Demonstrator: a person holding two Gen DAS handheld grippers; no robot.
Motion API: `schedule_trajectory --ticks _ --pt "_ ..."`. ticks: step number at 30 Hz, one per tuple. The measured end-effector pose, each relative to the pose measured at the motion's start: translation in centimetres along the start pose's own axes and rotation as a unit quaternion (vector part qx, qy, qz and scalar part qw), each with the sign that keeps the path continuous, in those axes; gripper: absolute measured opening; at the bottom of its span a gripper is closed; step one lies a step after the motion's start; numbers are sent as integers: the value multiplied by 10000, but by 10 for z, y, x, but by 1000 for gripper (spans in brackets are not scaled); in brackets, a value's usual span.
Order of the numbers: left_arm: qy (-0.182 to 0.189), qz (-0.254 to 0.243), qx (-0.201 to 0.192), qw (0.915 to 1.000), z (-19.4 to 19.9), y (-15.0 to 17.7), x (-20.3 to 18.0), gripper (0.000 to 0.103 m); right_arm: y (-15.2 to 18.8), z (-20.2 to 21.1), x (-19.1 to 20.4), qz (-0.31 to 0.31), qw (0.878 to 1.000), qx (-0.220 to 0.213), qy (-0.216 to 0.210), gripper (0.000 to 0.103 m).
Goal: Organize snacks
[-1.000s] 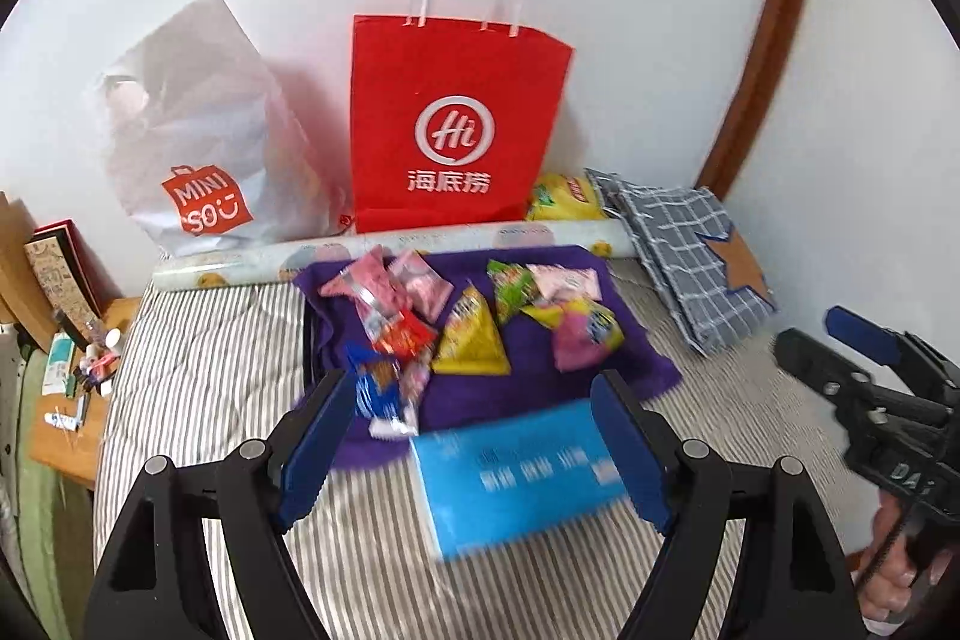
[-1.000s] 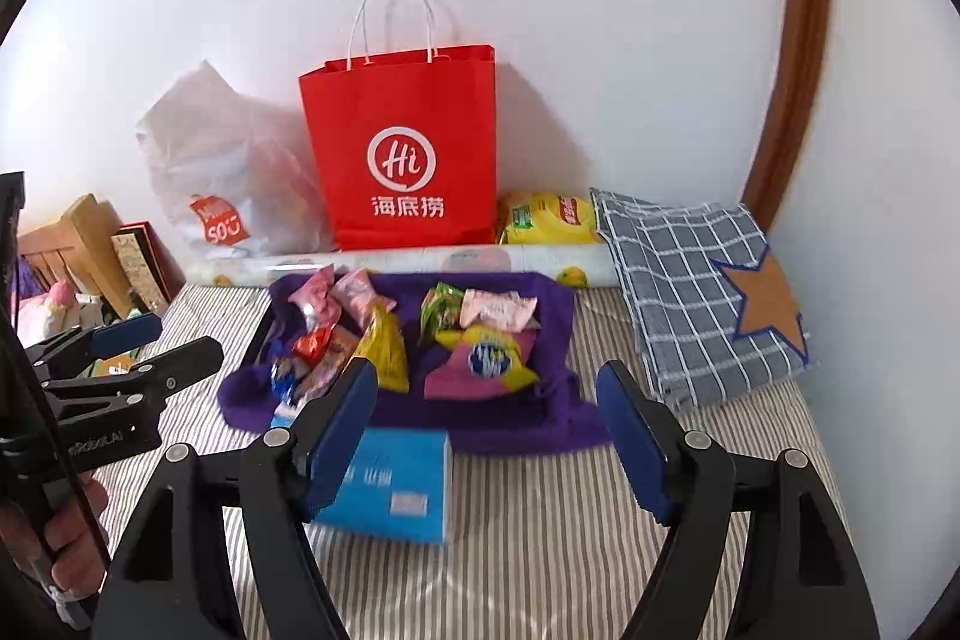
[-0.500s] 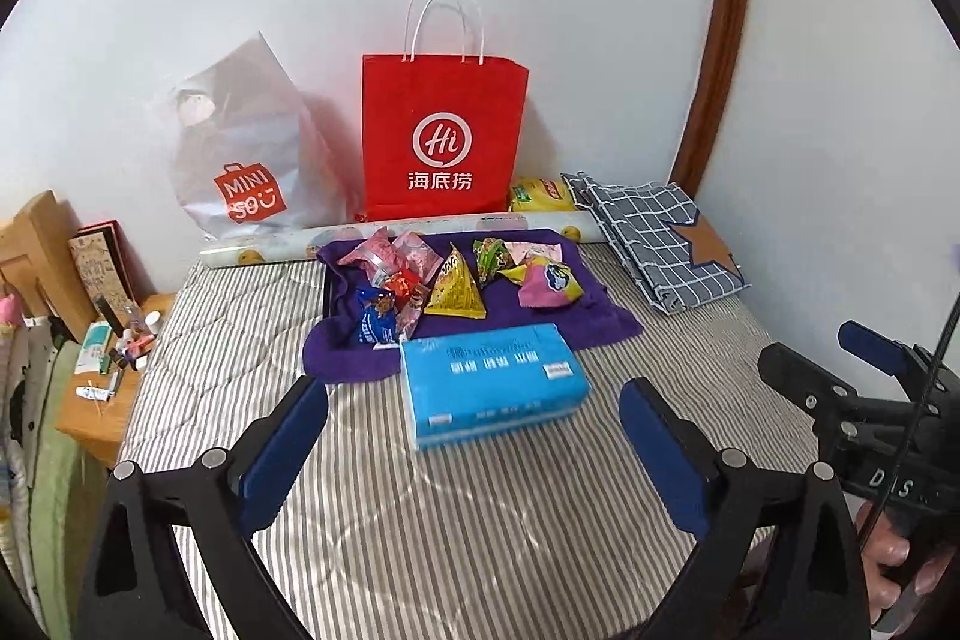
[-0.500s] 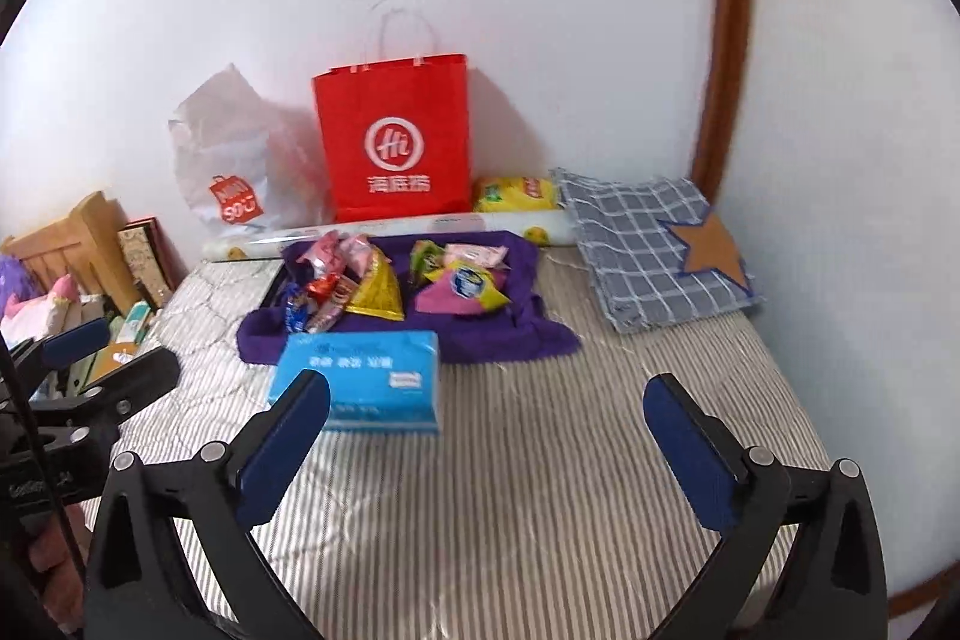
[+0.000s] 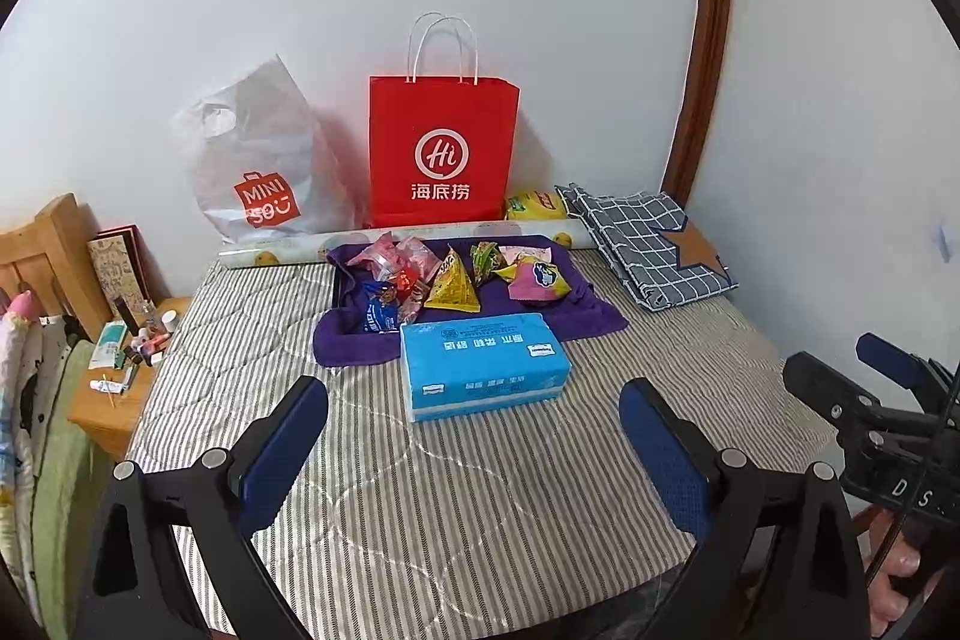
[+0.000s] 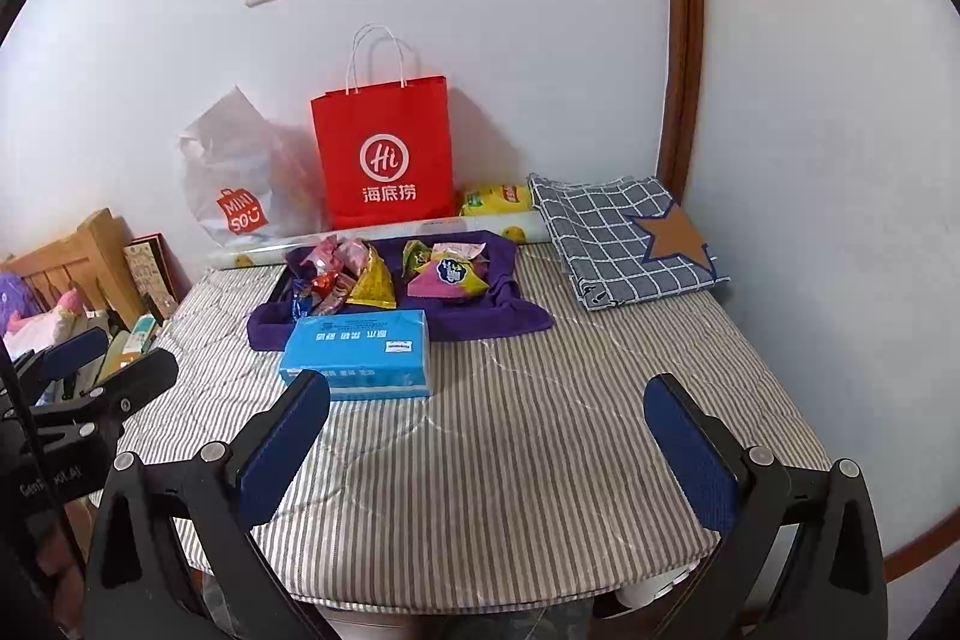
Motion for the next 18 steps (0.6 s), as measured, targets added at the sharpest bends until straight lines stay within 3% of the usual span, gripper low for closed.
schedule_trajectory --ticks 18 --pt "-31 -35 80 10000 -3 6 -2 98 6 1 -2 -70 10000 5 -36 103"
Point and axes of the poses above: each gripper's, at about its wrist camera, not at the fingertips, and z roughly against the way its jaws point, x to its left, y to its underside, the point moved 10 cm from there along -z, roughly the way its jaws point, and after that the axes turned 7 degrees about -y, right-handed, at the moved point
